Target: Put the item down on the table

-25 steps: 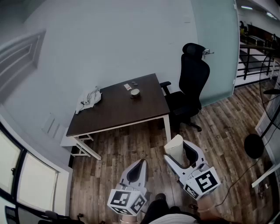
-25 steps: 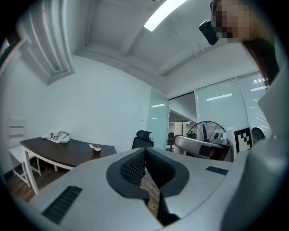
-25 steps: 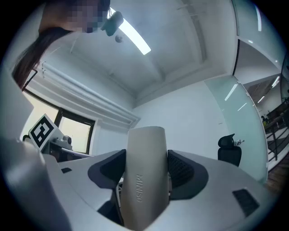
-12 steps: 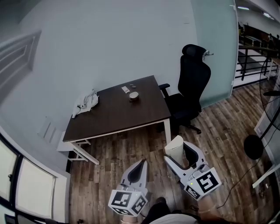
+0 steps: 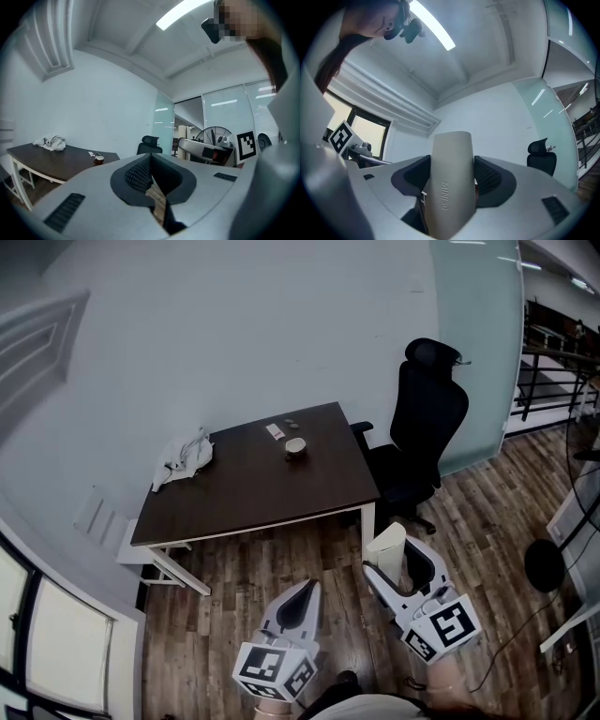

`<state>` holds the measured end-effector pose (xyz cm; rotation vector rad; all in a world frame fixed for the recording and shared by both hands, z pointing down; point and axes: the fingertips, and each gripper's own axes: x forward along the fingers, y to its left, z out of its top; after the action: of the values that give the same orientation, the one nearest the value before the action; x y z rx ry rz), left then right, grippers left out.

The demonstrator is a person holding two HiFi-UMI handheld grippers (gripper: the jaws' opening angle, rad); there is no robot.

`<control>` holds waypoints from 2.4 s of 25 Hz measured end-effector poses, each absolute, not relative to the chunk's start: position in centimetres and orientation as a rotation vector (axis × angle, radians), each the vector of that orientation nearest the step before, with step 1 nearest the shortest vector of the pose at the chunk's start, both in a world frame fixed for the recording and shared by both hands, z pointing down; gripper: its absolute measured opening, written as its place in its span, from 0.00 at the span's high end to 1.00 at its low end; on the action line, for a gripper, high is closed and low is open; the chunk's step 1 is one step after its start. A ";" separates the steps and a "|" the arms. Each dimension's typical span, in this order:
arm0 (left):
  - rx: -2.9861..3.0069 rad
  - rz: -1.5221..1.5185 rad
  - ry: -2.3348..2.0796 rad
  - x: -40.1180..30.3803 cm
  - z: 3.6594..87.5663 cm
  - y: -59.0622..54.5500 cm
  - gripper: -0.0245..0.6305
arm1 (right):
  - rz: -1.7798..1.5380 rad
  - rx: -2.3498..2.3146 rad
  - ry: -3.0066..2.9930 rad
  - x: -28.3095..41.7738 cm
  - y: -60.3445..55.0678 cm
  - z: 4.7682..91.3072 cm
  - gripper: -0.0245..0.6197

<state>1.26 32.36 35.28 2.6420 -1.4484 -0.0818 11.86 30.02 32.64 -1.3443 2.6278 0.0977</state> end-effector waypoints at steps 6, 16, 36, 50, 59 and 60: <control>2.648 -0.105 -1.419 -1.3 35.0 28.8 0.93 | 0.100 -1.369 2.611 9.2 26.0 32.1 0.50; 2.640 -0.132 -1.383 -4.8 35.0 24.7 0.93 | 0.106 -1.395 2.601 5.5 22.1 31.8 0.50; 2.641 -0.103 -1.334 -4.7 36.4 14.1 0.93 | 0.044 -1.385 2.592 4.7 11.5 33.6 0.51; 2.607 -0.087 -1.412 -5.5 35.0 0.4 0.93 | 0.037 -1.332 2.630 4.1 -2.4 32.4 0.51; 2.591 -0.092 -1.450 -4.1 34.4 -8.0 0.93 | 0.057 -1.293 2.657 5.2 -11.0 31.9 0.51; 2.588 -0.092 -1.455 -3.9 34.4 -8.8 0.93 | 0.064 -1.288 2.666 5.3 -11.8 31.8 0.51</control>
<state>-3.89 -8.78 34.40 2.5884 -1.4552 -0.0918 5.32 -11.84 31.84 -1.2878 2.6655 0.0639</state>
